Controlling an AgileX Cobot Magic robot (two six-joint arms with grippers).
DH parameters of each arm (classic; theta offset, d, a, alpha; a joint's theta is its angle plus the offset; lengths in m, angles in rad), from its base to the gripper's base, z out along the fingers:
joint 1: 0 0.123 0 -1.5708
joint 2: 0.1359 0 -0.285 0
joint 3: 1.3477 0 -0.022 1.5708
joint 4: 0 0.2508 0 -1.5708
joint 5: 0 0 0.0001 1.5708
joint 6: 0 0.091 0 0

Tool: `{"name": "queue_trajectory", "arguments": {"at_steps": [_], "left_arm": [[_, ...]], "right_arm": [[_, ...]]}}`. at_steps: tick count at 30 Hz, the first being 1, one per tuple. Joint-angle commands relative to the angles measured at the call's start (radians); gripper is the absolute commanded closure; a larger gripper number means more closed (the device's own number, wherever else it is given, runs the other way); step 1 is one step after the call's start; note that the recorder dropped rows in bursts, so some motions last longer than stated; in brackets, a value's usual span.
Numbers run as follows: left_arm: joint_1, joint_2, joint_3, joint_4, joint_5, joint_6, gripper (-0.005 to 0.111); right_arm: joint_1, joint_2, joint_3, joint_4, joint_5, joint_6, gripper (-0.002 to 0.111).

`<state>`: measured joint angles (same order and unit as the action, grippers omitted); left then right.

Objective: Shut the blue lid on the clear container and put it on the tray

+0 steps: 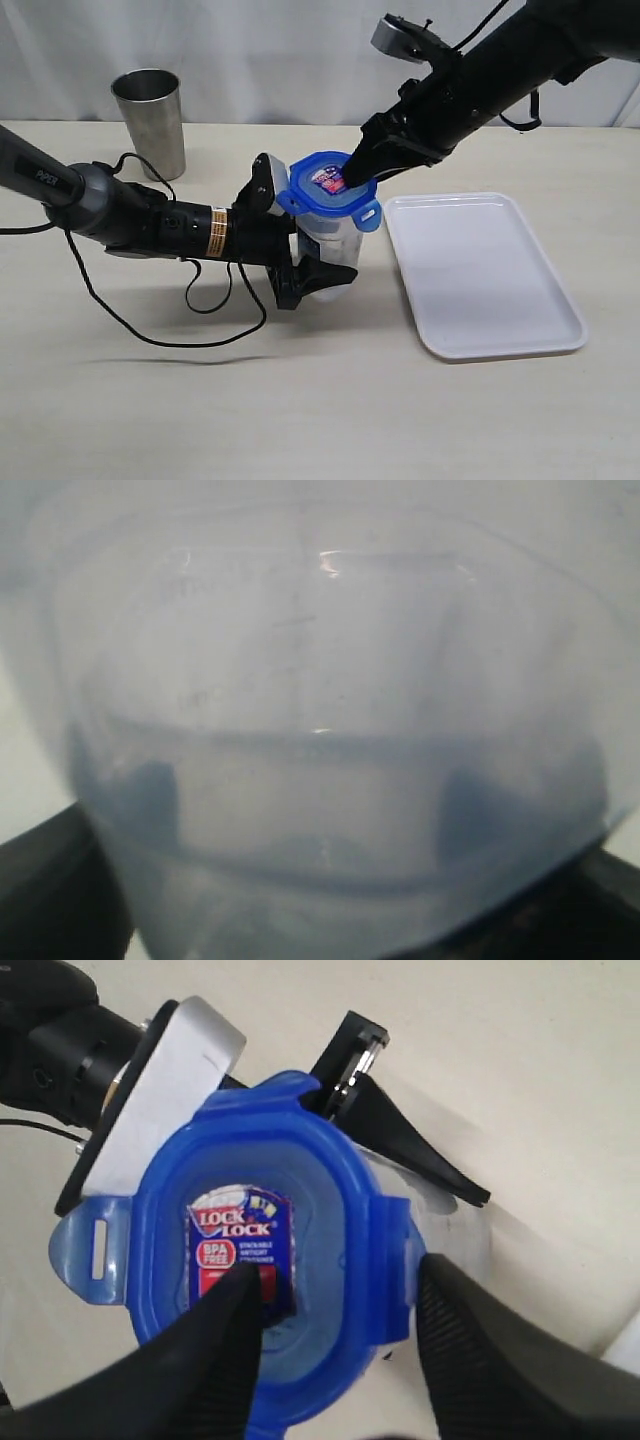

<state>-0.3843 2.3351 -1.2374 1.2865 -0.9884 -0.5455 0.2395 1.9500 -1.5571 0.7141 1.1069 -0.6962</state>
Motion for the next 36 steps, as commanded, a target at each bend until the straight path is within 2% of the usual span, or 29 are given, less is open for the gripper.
{"name": "queue_trajectory", "arguments": {"at_steps": [1,11,15,19,26,30,34,36], "left_arm": [[-0.010,-0.002,-0.003,0.001,0.037,-0.002,0.107],[-0.010,-0.002,-0.003,-0.023,0.037,-0.002,0.107],[-0.010,-0.002,-0.003,-0.023,0.037,-0.002,0.107],[-0.010,-0.002,-0.003,-0.023,0.037,-0.002,0.107],[-0.010,-0.002,-0.003,-0.023,0.037,-0.002,0.107],[-0.010,-0.002,-0.003,-0.023,0.035,-0.001,0.107],[-0.010,-0.002,-0.003,-0.023,0.035,-0.001,0.107],[-0.010,-0.002,-0.003,-0.021,0.035,-0.001,0.107]], "right_arm": [[0.019,0.066,0.018,0.000,0.112,-0.025,0.073],[0.019,0.206,0.021,0.019,0.114,-0.037,0.073],[0.019,0.206,0.070,0.053,0.114,-0.101,0.085],[0.019,0.213,0.133,0.056,0.114,-0.119,0.085],[0.017,0.183,0.127,0.032,0.114,-0.119,0.091],[0.017,0.149,0.127,0.026,0.114,-0.119,0.082],[0.017,0.087,0.127,-0.016,0.111,-0.122,0.061],[0.017,0.061,0.127,-0.029,0.087,-0.122,0.055]]}}
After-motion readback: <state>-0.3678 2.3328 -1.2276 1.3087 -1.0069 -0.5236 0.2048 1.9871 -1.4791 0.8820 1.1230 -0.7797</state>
